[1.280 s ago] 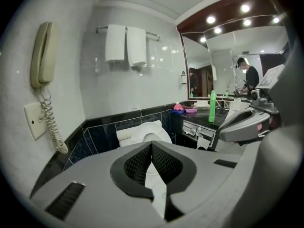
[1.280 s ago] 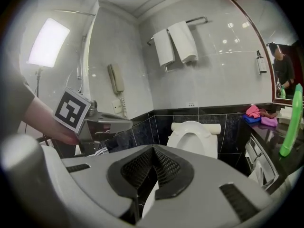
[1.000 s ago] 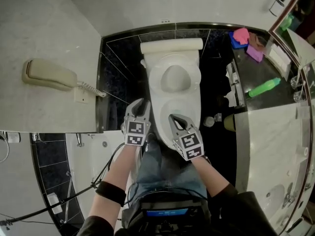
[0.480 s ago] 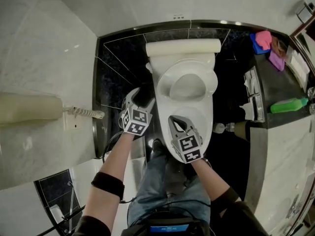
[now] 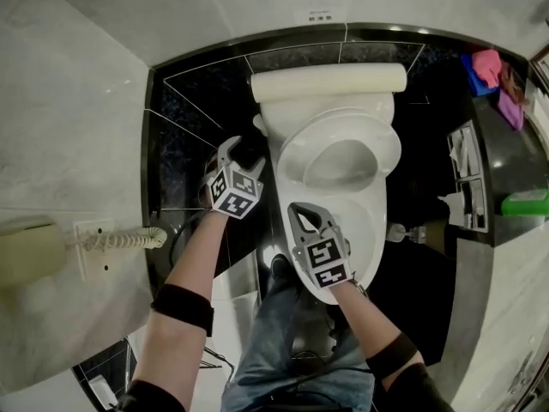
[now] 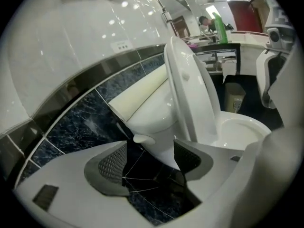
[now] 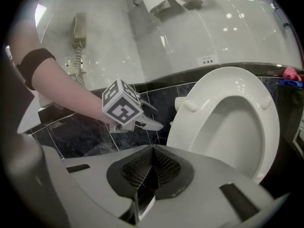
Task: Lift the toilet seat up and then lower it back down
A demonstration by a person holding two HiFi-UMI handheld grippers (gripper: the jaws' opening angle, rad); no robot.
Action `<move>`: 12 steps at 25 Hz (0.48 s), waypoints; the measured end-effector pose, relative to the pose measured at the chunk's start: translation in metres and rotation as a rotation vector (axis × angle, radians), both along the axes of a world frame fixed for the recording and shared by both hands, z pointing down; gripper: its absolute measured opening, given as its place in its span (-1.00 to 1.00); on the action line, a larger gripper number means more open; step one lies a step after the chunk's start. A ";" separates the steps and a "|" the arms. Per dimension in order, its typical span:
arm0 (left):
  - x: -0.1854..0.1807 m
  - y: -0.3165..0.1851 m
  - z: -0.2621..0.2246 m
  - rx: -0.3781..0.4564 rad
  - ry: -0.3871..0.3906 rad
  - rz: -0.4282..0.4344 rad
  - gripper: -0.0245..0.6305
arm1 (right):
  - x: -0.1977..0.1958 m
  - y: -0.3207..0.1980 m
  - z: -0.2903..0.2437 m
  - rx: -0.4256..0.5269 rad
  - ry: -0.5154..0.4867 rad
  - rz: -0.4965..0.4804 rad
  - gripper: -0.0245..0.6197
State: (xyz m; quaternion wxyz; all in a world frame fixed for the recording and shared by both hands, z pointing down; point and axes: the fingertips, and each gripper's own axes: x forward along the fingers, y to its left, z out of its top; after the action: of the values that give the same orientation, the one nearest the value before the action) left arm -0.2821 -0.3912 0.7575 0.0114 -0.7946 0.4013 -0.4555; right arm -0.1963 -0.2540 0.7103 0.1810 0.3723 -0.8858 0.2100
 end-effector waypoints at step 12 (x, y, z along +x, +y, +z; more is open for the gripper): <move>-0.006 -0.058 0.077 -0.019 -0.217 0.188 0.00 | -0.030 -0.025 0.054 -0.015 -0.028 -0.013 -0.91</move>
State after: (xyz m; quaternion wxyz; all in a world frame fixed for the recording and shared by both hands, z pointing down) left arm -0.2880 -0.4492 0.8341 0.0899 -0.7748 0.3173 -0.5394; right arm -0.2268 -0.2790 0.7639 0.1727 0.3622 -0.8890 0.2204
